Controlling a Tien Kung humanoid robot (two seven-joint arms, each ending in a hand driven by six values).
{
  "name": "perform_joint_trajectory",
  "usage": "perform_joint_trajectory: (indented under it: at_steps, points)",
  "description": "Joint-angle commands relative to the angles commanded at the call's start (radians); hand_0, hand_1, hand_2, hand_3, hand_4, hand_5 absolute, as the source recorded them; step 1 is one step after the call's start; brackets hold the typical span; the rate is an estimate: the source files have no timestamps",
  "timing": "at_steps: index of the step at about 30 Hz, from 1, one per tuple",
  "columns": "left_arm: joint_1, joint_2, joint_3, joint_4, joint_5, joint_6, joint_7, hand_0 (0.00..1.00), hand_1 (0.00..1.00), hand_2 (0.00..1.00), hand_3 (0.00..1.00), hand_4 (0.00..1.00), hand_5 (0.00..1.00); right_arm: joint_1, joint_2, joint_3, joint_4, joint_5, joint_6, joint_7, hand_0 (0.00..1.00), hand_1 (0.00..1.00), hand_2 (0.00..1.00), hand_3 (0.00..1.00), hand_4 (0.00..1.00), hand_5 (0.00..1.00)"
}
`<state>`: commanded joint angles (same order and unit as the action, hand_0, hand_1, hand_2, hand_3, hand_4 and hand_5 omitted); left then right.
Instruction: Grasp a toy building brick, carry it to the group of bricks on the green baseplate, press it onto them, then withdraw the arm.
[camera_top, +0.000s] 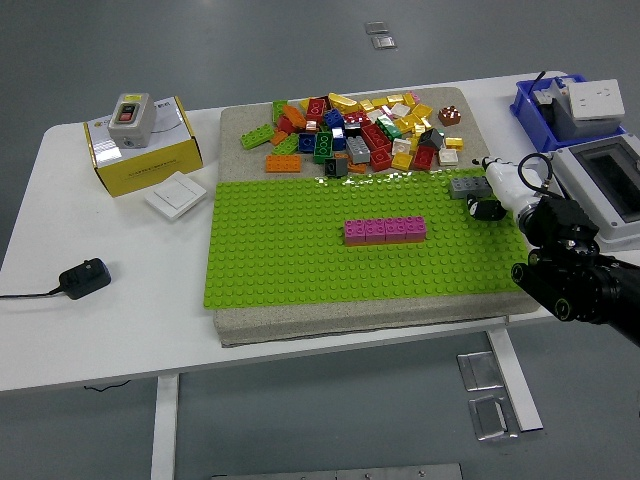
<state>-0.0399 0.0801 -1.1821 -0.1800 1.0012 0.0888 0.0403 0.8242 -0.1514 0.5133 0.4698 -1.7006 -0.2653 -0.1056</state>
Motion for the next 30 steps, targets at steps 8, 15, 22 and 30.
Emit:
perform_joint_trajectory:
  at_steps: [8, 15, 22, 30]
  points:
    - [-0.002, -0.003, 0.001, 0.0, -0.003, 0.0, 0.0, 0.664, 0.665, 0.662, 0.654, 0.343, 0.648, -0.001, 0.006, 0.003, -0.003, 0.002, -0.001, 0.002, 0.872, 0.934, 0.977, 0.872, 0.506, 0.313]
    - [-0.006, -0.004, 0.0, 0.0, 0.0, 0.0, 0.0, 0.664, 0.664, 0.662, 0.654, 0.343, 0.649, -0.004, 0.013, 0.003, -0.006, 0.006, -0.002, 0.004, 0.871, 0.934, 0.976, 0.827, 0.502, 0.316]
    - [-0.007, -0.007, -0.002, 0.0, 0.005, -0.001, 0.001, 0.664, 0.664, 0.662, 0.654, 0.343, 0.649, -0.009, 0.015, 0.004, -0.011, 0.014, -0.004, 0.006, 0.869, 0.933, 0.965, 0.686, 0.498, 0.316]
    - [-0.008, -0.008, -0.003, 0.0, 0.008, -0.002, -0.001, 0.664, 0.664, 0.662, 0.654, 0.343, 0.649, -0.01, 0.016, 0.002, -0.01, 0.025, -0.011, 0.011, 0.867, 0.932, 0.956, 0.602, 0.492, 0.316]
